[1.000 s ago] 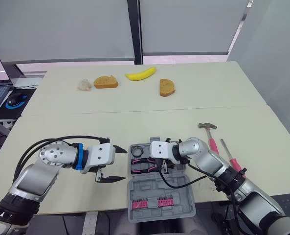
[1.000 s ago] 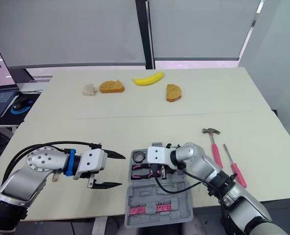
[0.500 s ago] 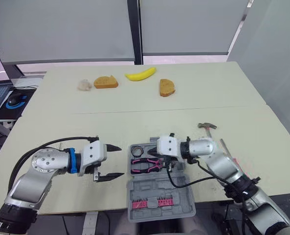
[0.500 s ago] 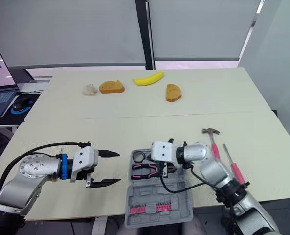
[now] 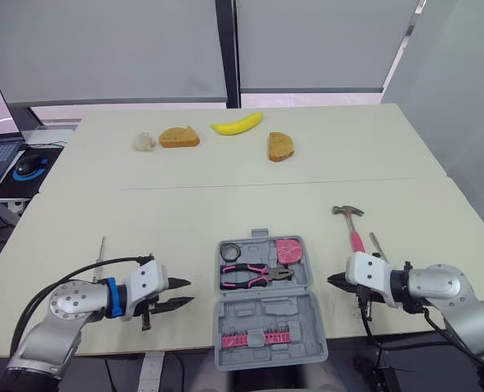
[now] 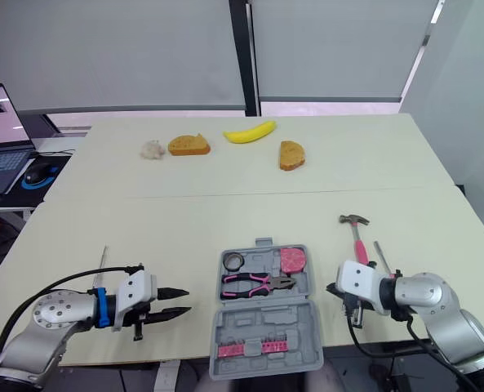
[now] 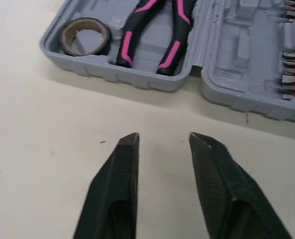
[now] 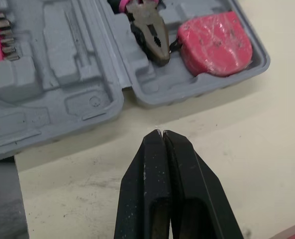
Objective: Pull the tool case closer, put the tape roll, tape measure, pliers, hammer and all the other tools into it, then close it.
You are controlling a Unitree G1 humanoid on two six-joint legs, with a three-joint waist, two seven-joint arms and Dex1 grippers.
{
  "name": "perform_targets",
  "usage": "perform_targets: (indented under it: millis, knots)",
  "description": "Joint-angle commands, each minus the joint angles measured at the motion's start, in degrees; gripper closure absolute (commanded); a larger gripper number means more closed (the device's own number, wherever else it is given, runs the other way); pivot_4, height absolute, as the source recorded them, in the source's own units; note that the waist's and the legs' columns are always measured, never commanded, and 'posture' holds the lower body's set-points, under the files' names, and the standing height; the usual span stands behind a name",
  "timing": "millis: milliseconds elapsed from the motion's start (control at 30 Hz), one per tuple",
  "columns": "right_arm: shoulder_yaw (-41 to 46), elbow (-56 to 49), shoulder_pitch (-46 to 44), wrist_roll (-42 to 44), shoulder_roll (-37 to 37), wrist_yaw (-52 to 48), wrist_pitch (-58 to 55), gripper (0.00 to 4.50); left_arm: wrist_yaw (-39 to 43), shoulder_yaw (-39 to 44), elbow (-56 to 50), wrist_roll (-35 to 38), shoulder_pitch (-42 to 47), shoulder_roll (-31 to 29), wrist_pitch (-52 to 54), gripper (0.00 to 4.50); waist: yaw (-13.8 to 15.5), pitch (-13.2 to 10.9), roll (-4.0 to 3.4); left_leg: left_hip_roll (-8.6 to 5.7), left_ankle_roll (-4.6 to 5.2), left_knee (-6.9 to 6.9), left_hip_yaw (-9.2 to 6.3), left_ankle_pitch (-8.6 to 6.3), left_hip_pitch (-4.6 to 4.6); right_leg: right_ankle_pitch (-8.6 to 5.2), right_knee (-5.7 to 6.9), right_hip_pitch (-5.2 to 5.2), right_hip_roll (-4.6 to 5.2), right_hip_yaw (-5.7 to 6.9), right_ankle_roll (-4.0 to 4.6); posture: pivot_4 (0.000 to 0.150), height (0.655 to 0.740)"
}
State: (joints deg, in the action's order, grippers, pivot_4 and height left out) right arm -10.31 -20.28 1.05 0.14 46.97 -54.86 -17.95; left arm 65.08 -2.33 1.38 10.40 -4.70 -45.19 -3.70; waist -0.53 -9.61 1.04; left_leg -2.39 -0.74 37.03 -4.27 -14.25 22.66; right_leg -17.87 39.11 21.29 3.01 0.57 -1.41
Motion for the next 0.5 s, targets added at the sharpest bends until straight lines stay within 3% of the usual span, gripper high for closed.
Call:
perform_targets:
  millis: [33,500]
  knots:
    - [-1.9,3.0,-0.5,-2.1,-1.7,2.0,2.9,4.5,-1.2,-1.9,2.2,-2.3,1.4,1.4,-2.4,4.42,0.1,0.0,0.0,0.0,0.0,0.01,0.0,0.0,0.0,0.0,0.0,0.0,0.0,0.0,0.0,0.15,0.74]
    - [-8.8,14.2,-5.7,-6.0,-7.0,1.5,8.9,4.5,-3.1,-8.2,5.4,-6.9,5.2,5.9,-5.0,4.47,0.1,0.1,0.07,0.02,0.0,0.0,-0.01,0.0,-0.17,0.0,0.01,-0.14,-0.04,0.01,-0.01,0.15,0.74]
